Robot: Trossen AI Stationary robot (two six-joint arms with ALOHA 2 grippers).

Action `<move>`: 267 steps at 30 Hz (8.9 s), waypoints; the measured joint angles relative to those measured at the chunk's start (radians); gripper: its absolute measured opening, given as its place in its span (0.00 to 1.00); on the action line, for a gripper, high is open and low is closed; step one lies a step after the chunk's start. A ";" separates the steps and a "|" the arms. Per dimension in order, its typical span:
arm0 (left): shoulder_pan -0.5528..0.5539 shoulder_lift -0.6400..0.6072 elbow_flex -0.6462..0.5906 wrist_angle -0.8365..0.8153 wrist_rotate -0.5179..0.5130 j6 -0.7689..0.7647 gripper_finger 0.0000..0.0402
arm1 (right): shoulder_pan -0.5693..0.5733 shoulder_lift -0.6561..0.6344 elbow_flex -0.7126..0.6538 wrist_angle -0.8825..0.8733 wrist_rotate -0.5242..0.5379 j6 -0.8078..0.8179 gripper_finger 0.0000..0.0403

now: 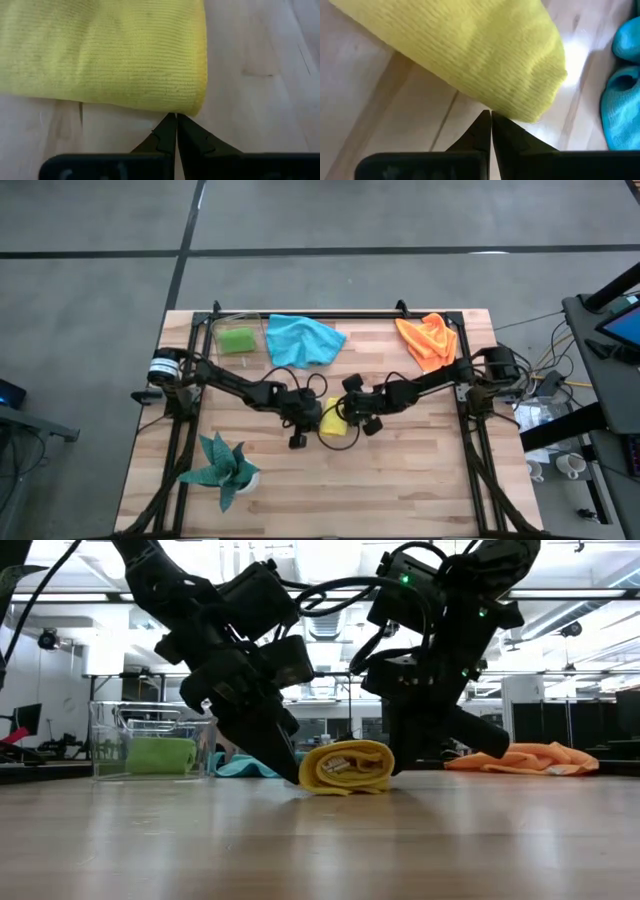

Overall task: Roll microfiber towels into tight, uniform cylinder then place into a basket
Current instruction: Put the rolled yellow microfiber towel into the transparent bin, then fold the orange microfiber towel

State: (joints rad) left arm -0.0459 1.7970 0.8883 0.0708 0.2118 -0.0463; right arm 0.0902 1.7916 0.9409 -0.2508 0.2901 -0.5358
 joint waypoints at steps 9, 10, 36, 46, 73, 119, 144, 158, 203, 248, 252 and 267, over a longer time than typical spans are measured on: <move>-0.001 -0.097 -0.015 -0.194 -0.065 0.053 0.00 | 0.000 -0.019 0.000 -0.138 0.001 0.041 0.02; -0.004 -0.126 -0.030 -0.194 -0.100 0.052 0.00 | 0.000 -0.026 -0.003 -0.165 0.001 0.063 0.02; -0.006 -0.364 -0.269 0.415 -0.213 -0.159 0.11 | 0.088 -0.523 -0.645 1.096 0.106 0.434 0.02; 0.029 -0.261 -0.005 -0.029 -0.223 -0.437 0.53 | 0.088 -0.516 -0.575 0.936 0.104 0.388 0.02; 0.051 0.082 0.006 0.277 -0.099 -0.891 0.67 | 0.088 -0.549 -0.552 0.830 0.185 0.410 0.02; 0.086 -0.083 0.339 -0.855 -0.178 -0.302 0.02 | 0.088 -0.547 -0.552 0.832 0.183 0.450 0.02; -0.030 -0.248 0.343 -1.419 -0.553 0.064 0.01 | 0.088 -0.547 -0.553 0.832 0.183 0.449 0.02; 0.092 -0.293 0.350 -1.529 -0.605 0.392 0.01 | 0.088 -0.547 -0.554 0.831 0.183 0.450 0.02; 0.663 -0.438 -0.001 -0.924 -0.685 1.030 0.01 | 0.088 -0.547 -0.565 0.831 0.183 0.480 0.02; 0.686 -0.446 -0.084 -0.732 -0.744 1.074 0.44 | 0.088 -0.546 -0.565 0.831 0.183 0.484 0.02; 0.685 -0.454 -0.060 -0.733 -0.749 1.073 0.48 | 0.088 -0.547 -0.565 0.831 0.183 0.484 0.02; 0.681 -0.551 -0.024 -0.736 -0.855 1.042 0.49 | 0.088 -0.547 -0.565 0.831 0.183 0.484 0.02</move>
State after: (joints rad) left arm 0.6353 1.2465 0.8647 -0.6654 -0.6432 0.9958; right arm 0.1783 1.2450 0.3756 0.5804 0.4728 -0.0521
